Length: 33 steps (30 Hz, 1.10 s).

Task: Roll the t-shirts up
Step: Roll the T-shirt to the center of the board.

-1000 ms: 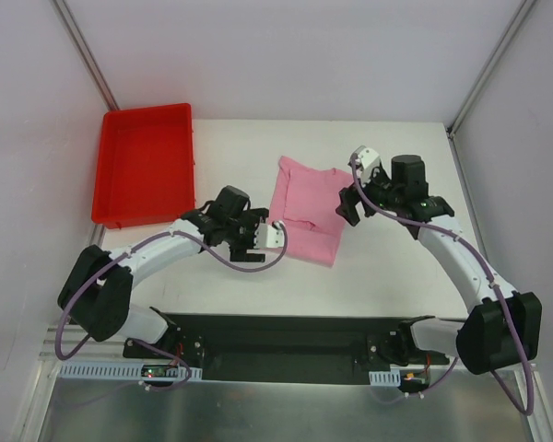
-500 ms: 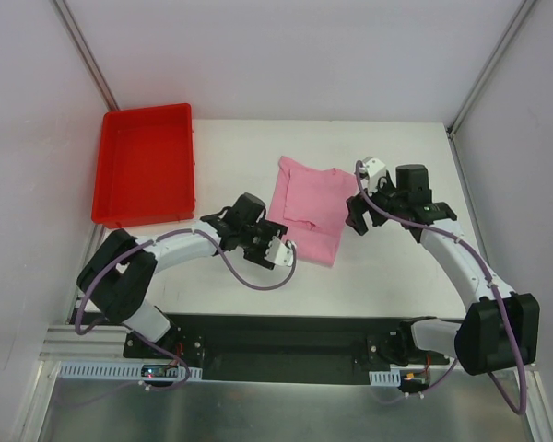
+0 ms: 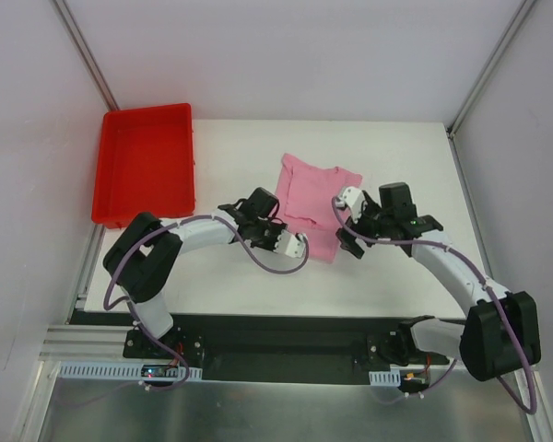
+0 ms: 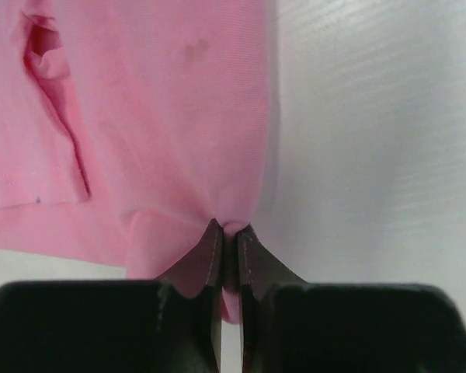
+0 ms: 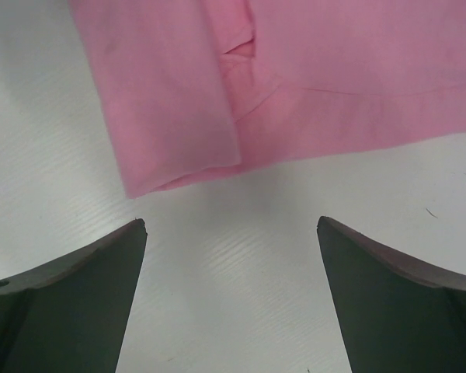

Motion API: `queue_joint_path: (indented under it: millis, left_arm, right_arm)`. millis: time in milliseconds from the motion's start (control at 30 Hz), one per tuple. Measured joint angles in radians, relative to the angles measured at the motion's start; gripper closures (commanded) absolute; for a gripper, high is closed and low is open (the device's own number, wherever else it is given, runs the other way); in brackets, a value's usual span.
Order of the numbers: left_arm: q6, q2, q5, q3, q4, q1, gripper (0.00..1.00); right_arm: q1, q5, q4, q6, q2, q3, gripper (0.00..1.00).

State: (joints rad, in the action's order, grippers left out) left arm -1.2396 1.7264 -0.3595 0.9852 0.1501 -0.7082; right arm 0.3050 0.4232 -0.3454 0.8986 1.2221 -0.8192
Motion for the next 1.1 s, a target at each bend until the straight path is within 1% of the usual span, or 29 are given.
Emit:
queue_joint_path:
  millis: [67, 100, 233, 333, 433, 600, 867, 900, 933, 1000, 1033, 1100]
  left_arm:
    - [0.062, 0.023, -0.018, 0.069, 0.079, 0.000, 1.00]
    - [0.121, 0.043, -0.047, 0.132, 0.144, 0.003, 1.00]
    - [0.323, 0.090, -0.157, 0.292, 0.270, 0.013, 1.00]
    - [0.468, 0.100, -0.243, 0.341, 0.315, 0.025, 1.00]
    - [0.574, 0.103, -0.313, 0.343, 0.351, 0.034, 1.00]
    - [0.648, 0.107, -0.365, 0.327, 0.386, 0.036, 1.00]
    - [0.669, 0.134, -0.394, 0.326, 0.399, 0.047, 1.00]
    - [0.672, 0.139, -0.396, 0.329, 0.401, 0.050, 1.00]
    - [0.673, 0.143, -0.396, 0.332, 0.402, 0.052, 1.00]
    - [0.673, 0.151, -0.399, 0.338, 0.405, 0.059, 1.00]
    - [0.674, 0.153, -0.399, 0.340, 0.405, 0.064, 1.00]
    - [0.674, 0.153, -0.400, 0.342, 0.407, 0.075, 0.93]
  right_arm:
    - [0.047, -0.003, 0.010, 0.052, -0.031, 0.056, 0.04]
    - [0.072, -0.003, 0.019, 0.075, -0.048, 0.081, 0.04]
    - [0.150, 0.006, 0.035, 0.132, -0.083, 0.133, 0.04]
    - [0.184, 0.007, 0.068, 0.159, -0.084, 0.158, 0.04]
    - [0.208, 0.004, 0.090, 0.187, -0.084, 0.188, 0.04]
    - [0.222, -0.001, 0.120, 0.221, -0.074, 0.208, 0.04]
    - [0.229, -0.002, 0.195, 0.276, 0.024, 0.209, 0.04]
    - [0.232, 0.000, 0.200, 0.290, 0.044, 0.209, 0.02]
    - [0.238, 0.003, 0.206, 0.302, 0.066, 0.209, 0.08]
    - [0.253, 0.001, 0.217, 0.334, 0.113, 0.206, 0.17]
    - [0.260, 0.000, 0.220, 0.349, 0.137, 0.203, 0.31]
    - [0.268, 0.007, 0.221, 0.378, 0.183, 0.181, 0.50]
